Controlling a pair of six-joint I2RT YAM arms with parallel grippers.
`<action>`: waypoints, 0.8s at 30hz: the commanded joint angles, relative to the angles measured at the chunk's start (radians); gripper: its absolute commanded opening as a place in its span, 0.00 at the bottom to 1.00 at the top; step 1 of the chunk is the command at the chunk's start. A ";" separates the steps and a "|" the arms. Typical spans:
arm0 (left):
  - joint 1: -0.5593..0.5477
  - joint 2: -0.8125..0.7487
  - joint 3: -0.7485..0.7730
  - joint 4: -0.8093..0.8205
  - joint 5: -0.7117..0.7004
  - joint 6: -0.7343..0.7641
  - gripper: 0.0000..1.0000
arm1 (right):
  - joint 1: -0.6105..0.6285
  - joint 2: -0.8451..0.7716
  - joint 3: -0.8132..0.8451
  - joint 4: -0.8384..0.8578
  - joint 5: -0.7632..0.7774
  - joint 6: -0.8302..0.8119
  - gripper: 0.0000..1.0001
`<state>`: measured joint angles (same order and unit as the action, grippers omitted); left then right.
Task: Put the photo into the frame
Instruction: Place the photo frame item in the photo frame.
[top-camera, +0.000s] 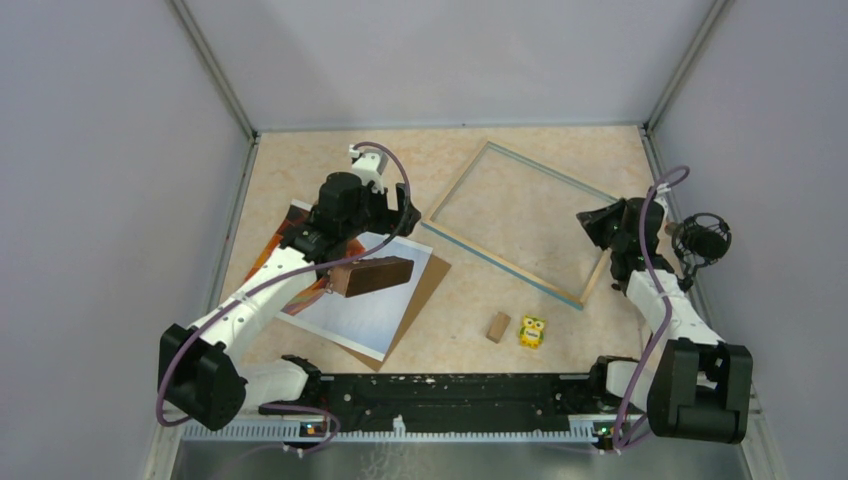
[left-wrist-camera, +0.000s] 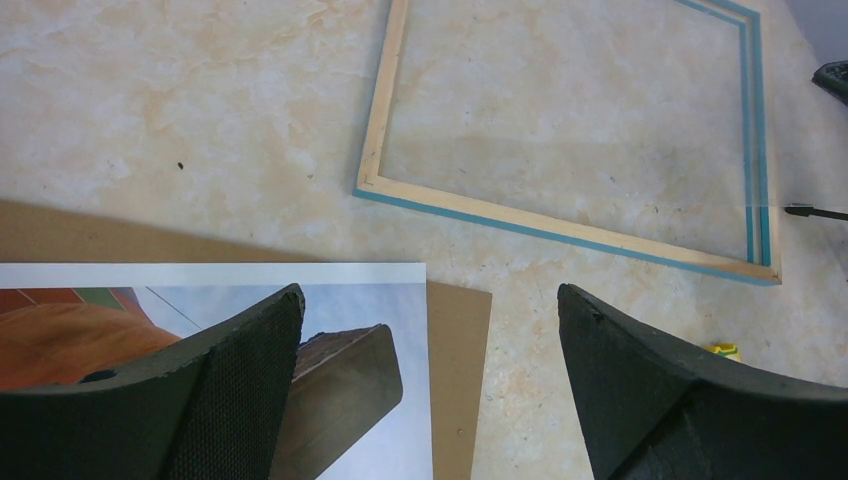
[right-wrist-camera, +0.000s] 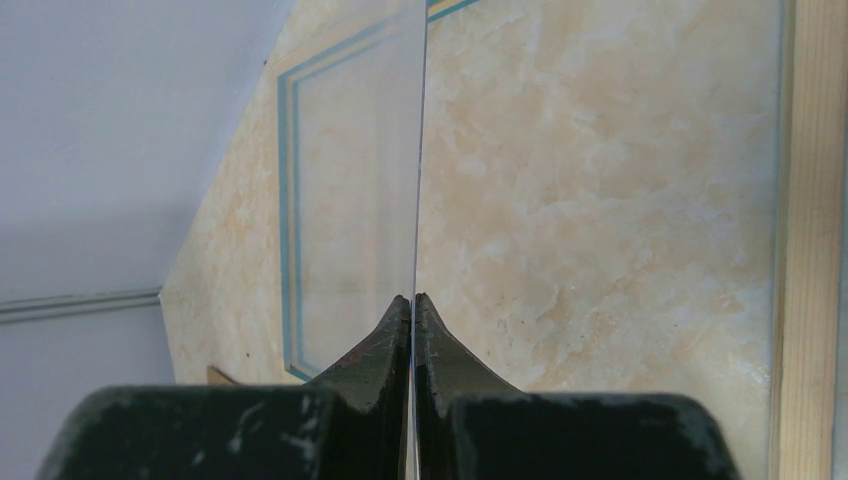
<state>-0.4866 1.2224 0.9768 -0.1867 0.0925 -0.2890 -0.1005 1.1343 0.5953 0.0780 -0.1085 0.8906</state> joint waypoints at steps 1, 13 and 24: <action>-0.001 -0.001 -0.005 0.042 0.012 -0.006 0.98 | -0.009 -0.013 0.011 -0.004 -0.020 -0.020 0.00; 0.000 0.000 -0.004 0.041 0.013 -0.004 0.98 | -0.021 -0.007 0.022 -0.035 -0.024 -0.038 0.00; 0.000 0.003 -0.004 0.042 0.016 -0.004 0.99 | -0.039 -0.021 0.014 -0.035 -0.043 -0.046 0.00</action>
<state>-0.4866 1.2224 0.9764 -0.1864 0.0937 -0.2890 -0.1276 1.1343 0.5953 0.0120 -0.1341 0.8639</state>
